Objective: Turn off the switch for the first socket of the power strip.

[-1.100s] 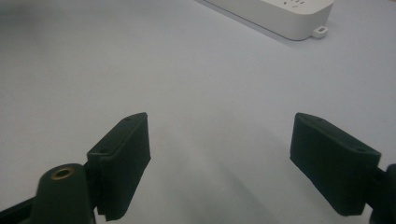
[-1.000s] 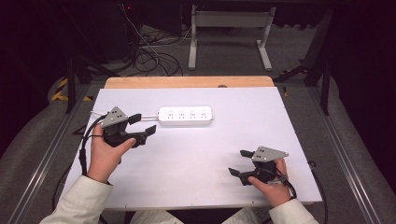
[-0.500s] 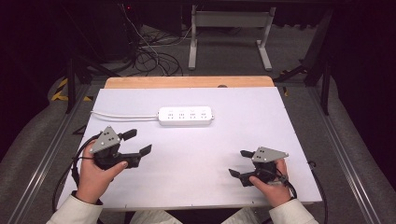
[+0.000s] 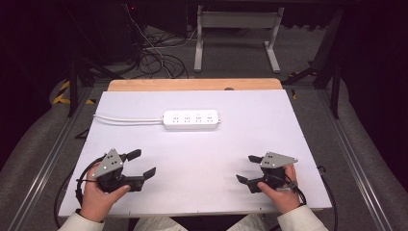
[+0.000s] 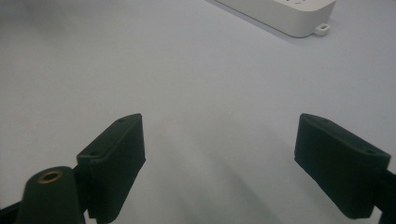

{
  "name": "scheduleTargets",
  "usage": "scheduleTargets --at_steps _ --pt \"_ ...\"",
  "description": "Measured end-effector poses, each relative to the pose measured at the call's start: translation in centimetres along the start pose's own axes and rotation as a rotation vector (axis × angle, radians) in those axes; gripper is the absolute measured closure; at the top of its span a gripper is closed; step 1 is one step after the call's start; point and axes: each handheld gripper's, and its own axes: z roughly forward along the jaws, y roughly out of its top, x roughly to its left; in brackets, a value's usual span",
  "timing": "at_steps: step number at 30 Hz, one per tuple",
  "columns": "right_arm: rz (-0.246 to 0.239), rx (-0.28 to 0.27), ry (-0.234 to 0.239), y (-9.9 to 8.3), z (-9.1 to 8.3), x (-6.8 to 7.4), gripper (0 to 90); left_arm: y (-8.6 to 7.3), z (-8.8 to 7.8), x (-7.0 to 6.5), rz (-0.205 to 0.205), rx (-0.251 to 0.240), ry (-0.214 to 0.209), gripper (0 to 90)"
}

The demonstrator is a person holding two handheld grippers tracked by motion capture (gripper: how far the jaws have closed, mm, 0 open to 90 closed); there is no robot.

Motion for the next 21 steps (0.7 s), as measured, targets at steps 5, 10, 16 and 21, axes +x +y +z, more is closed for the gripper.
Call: scheduleTargets --at_steps 5,10,16,21 --pt "-0.002 0.000 0.001 -0.1 -0.1 0.0 16.9 -1.7 0.4 0.0 -0.039 0.001 -0.002 18.3" --pt "-0.008 0.007 0.001 -0.2 -0.2 -0.1 16.7 -2.9 0.9 0.6 -0.082 0.015 -0.037 18.1" --pt "-0.008 0.008 -0.008 -0.3 -0.4 -0.2 15.6 -3.3 0.9 1.1 -0.028 0.052 0.030 16.5" --pt "-0.005 0.012 -0.028 -0.4 -0.5 -0.4 13.9 -3.2 0.8 1.3 -0.010 0.038 0.032 15.3"
